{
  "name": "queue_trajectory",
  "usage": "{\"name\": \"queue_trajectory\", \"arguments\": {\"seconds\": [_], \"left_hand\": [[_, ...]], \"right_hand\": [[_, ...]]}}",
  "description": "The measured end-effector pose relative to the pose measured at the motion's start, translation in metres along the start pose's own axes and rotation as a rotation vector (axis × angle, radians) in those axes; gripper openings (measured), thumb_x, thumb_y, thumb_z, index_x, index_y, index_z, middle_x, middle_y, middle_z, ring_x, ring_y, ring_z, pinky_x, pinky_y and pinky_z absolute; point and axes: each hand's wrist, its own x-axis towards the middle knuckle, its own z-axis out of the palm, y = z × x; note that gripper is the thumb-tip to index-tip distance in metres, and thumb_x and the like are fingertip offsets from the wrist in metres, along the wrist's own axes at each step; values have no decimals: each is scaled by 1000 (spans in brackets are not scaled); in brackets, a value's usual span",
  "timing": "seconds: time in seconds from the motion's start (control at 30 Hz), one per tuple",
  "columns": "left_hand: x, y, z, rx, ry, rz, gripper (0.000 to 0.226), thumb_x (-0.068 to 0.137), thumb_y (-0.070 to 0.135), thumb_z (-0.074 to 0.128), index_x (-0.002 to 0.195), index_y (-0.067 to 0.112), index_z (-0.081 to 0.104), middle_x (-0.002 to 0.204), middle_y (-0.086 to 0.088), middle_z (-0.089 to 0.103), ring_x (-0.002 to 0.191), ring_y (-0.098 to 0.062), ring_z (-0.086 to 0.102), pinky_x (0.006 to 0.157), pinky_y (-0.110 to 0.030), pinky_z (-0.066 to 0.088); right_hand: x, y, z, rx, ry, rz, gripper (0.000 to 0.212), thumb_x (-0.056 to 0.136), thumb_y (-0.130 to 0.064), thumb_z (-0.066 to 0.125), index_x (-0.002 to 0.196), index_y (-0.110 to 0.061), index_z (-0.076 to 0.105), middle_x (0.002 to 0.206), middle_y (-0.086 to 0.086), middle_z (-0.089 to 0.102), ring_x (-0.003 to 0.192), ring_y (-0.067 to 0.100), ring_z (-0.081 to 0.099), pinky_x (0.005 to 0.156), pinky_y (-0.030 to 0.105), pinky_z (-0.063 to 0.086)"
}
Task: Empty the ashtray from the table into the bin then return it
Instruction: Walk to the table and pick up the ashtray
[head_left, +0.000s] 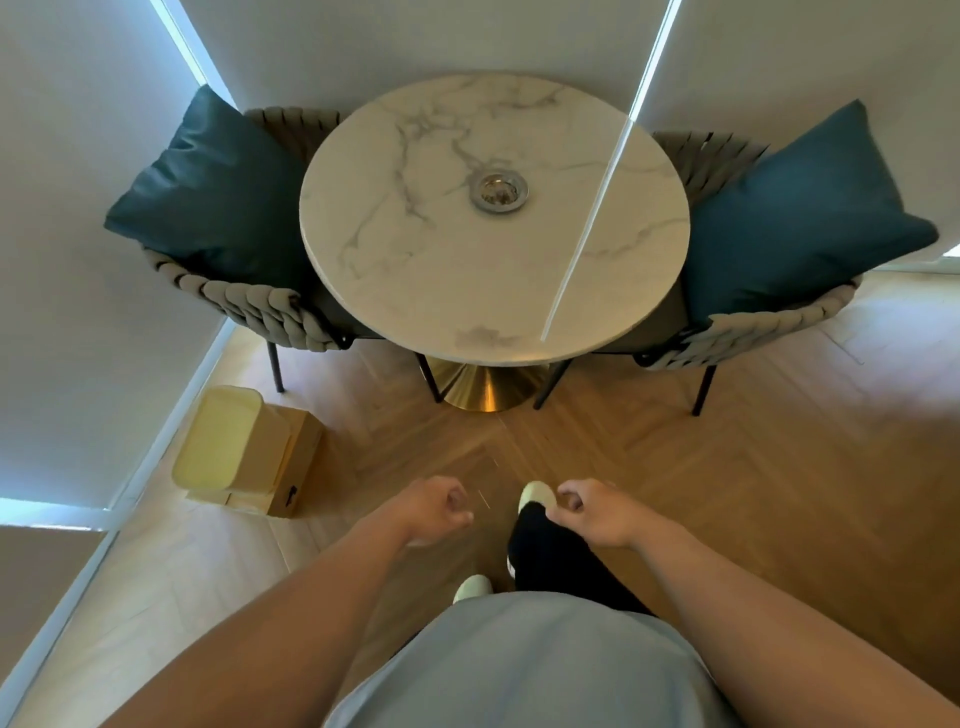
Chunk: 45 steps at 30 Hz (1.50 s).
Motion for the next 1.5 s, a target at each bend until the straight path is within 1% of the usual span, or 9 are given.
{"name": "queue_trajectory", "arguments": {"seconds": [0.13,0.3,0.47,0.6,0.73,0.8,1.07,1.27,1.5], "left_hand": [[30,11,-26,14,-3,-9,44,90,43,60,130,25,52,124,1,58,107,-14,55,94,-33,45],[69,32,-68,19,5,-52,43,90,44,59,129,26,52,124,2,59,108,-15,57,97,-36,47],[104,61,-111,3,46,-72,46,89,46,60,128,23,54,125,1,60,109,-16,58,99,-37,47],[125,76,-135,-19,70,-47,44,89,46,59,127,23,54,126,2,59,110,-15,56,100,-38,46],[145,83,-161,-58,77,-52,42,89,44,61,126,24,55,122,1,60,105,-13,57,98,-35,46],[157,81,-176,-59,62,-53,41,89,42,61,126,25,54,122,2,59,103,-14,57,94,-31,46],[214,70,-254,-38,4,0,45,89,48,60,126,24,54,122,3,58,104,-15,57,93,-32,46],[259,64,-320,-9,15,70,44,87,44,64,123,20,57,117,0,60,101,-16,58,88,-29,46],[300,70,-356,-42,59,74,43,86,43,65,122,21,57,114,0,61,100,-16,59,91,-32,48]], "right_hand": [[35,-9,-33,-33,0,-19,67,91,-55,56,148,-22,40,138,6,55,122,22,54,90,30,46],[75,-14,-95,-98,-11,-30,70,91,-59,53,148,-19,40,137,5,55,128,23,49,102,38,45],[107,-25,-154,-136,-15,-64,70,91,-58,54,147,-17,42,136,6,57,125,23,53,98,34,44],[127,-37,-185,-136,-29,-110,69,92,-56,55,145,-14,43,137,8,56,125,23,54,100,33,43],[146,-51,-206,-124,-58,-120,70,92,-56,55,147,-15,40,139,11,56,124,24,55,100,32,43],[158,-59,-219,-129,-61,-124,71,92,-57,54,148,-15,39,139,11,55,123,25,55,99,31,42],[203,-103,-255,-108,-18,-63,72,92,-59,52,147,-14,41,136,9,57,120,24,56,97,31,43],[234,-145,-288,-64,102,-40,67,91,-57,57,144,-16,47,130,8,60,119,24,57,96,29,41],[269,-165,-329,-72,128,-29,68,91,-55,59,144,-15,46,131,9,60,122,25,56,98,29,39]]}}
